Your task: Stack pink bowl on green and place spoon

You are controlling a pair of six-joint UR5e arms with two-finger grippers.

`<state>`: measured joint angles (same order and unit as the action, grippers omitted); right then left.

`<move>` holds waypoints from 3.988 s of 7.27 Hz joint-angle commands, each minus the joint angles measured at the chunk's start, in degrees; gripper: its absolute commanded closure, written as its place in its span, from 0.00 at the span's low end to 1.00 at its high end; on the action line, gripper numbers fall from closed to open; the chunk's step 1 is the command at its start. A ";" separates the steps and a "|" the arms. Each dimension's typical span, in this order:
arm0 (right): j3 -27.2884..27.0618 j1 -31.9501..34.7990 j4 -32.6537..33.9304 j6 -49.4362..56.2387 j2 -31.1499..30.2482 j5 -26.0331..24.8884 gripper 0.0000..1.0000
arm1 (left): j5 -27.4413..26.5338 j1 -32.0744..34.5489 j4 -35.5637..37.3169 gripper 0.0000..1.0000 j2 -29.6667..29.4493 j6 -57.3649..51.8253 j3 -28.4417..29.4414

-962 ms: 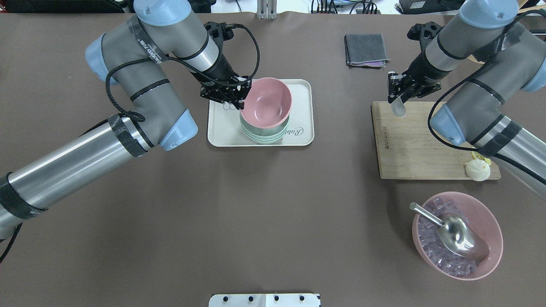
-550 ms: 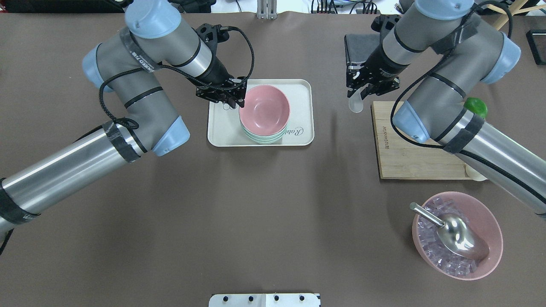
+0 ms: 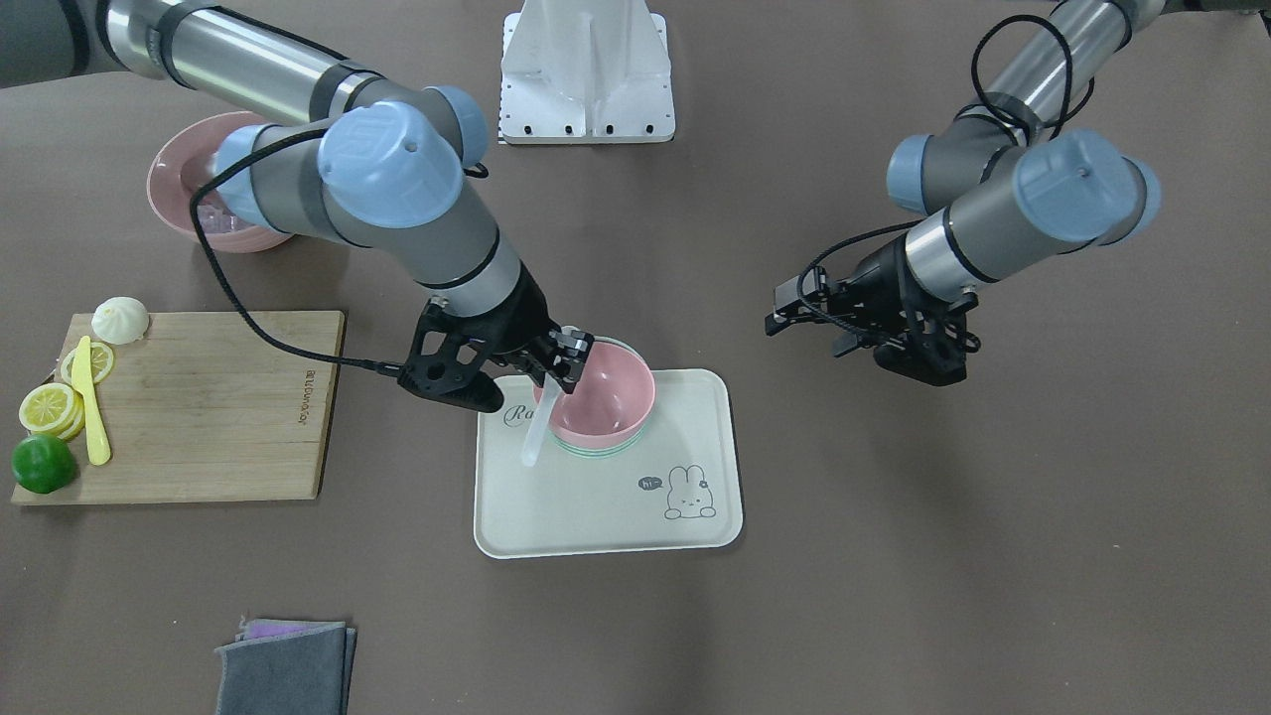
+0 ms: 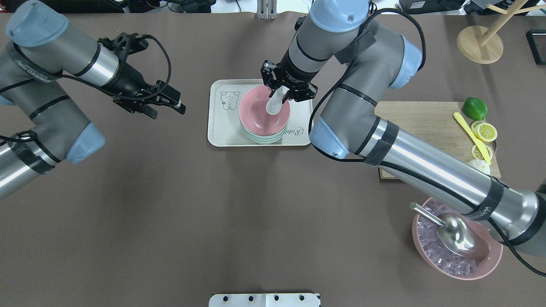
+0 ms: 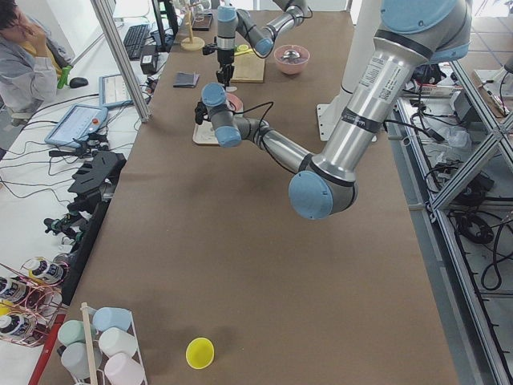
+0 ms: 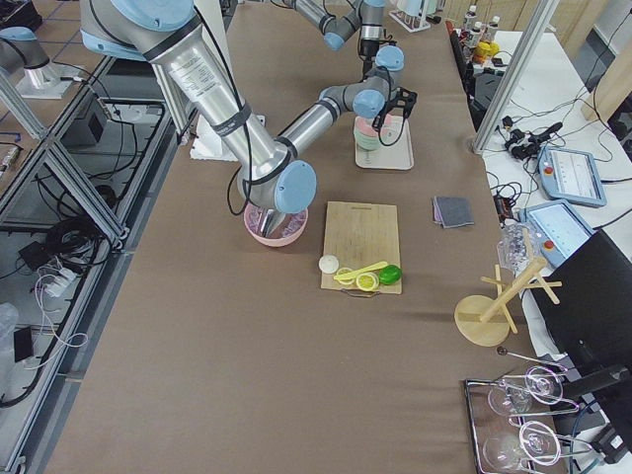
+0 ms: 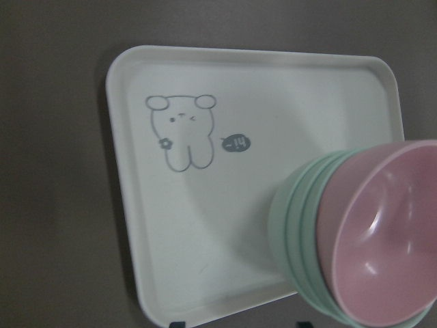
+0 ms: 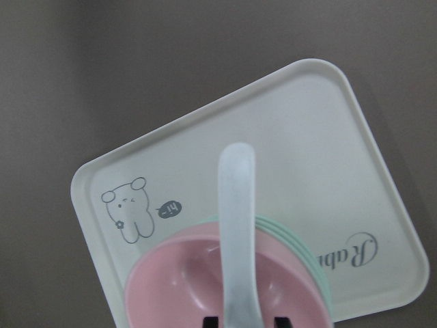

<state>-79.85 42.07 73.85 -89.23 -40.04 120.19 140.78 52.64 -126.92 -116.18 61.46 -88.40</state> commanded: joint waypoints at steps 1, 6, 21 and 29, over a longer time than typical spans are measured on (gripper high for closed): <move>4.52 -0.94 -3.62 -4.44 3.21 -1.19 1.00 | 1.51 1.50 0.00 0.02 2.45 -1.96 -1.16; -10.75 14.81 -2.84 9.98 -17.30 19.12 0.00 | 0.90 2.73 0.18 0.02 2.54 -2.04 0.06; 1.71 40.02 6.55 78.42 -32.65 16.04 0.00 | -12.02 32.35 33.14 0.02 22.22 -76.31 -4.31; 2.51 40.81 7.97 84.48 -34.31 15.95 0.00 | -11.41 32.00 32.88 0.02 23.89 -66.47 -5.82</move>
<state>-77.36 82.83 81.82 -4.78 -74.07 136.20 129.37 84.64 -94.02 -92.39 -5.16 -94.12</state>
